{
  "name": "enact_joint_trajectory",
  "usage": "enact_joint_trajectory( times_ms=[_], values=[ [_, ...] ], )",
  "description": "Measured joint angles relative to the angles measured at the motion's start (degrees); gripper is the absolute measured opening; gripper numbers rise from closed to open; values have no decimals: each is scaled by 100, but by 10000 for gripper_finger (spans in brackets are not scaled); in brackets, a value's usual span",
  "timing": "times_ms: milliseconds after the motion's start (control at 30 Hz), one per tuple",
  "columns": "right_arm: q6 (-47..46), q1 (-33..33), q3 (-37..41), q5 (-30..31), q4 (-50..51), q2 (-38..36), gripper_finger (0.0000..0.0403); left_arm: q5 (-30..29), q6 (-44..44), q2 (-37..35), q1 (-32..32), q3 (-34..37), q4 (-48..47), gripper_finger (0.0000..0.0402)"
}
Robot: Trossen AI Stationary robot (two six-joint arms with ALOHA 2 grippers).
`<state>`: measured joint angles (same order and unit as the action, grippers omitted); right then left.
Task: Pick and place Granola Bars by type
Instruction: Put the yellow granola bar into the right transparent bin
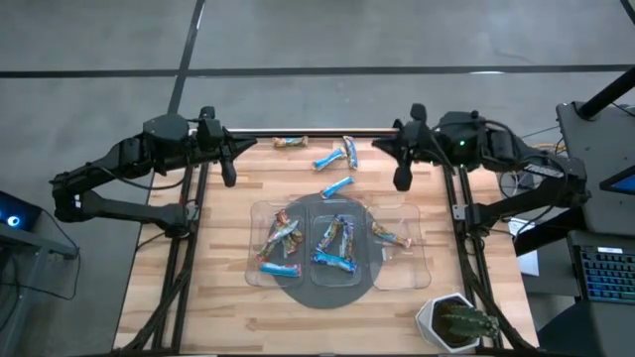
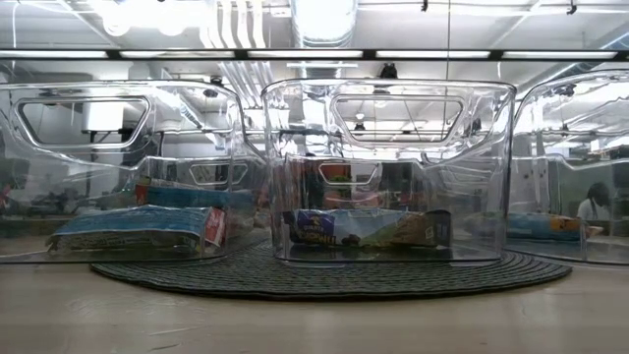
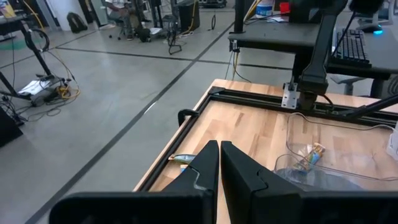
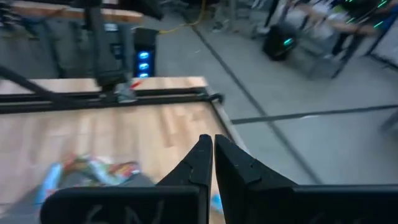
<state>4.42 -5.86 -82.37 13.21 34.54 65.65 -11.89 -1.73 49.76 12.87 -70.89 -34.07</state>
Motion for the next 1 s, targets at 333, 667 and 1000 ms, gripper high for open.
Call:
enact_joint_trajectory(
  times_ms=[333,667,1000],
  values=[
    [-150,-145,-392,821,-13,0,8,-1,14,-9,0,0,-110,0],
    [-1324,-1631,-441,-455,556,199,9,0,21,-11,0,0,-108,0],
    [-1172,-2996,-457,-2878,537,1025,17,0,60,-11,-1,0,-110,0]
  ],
)
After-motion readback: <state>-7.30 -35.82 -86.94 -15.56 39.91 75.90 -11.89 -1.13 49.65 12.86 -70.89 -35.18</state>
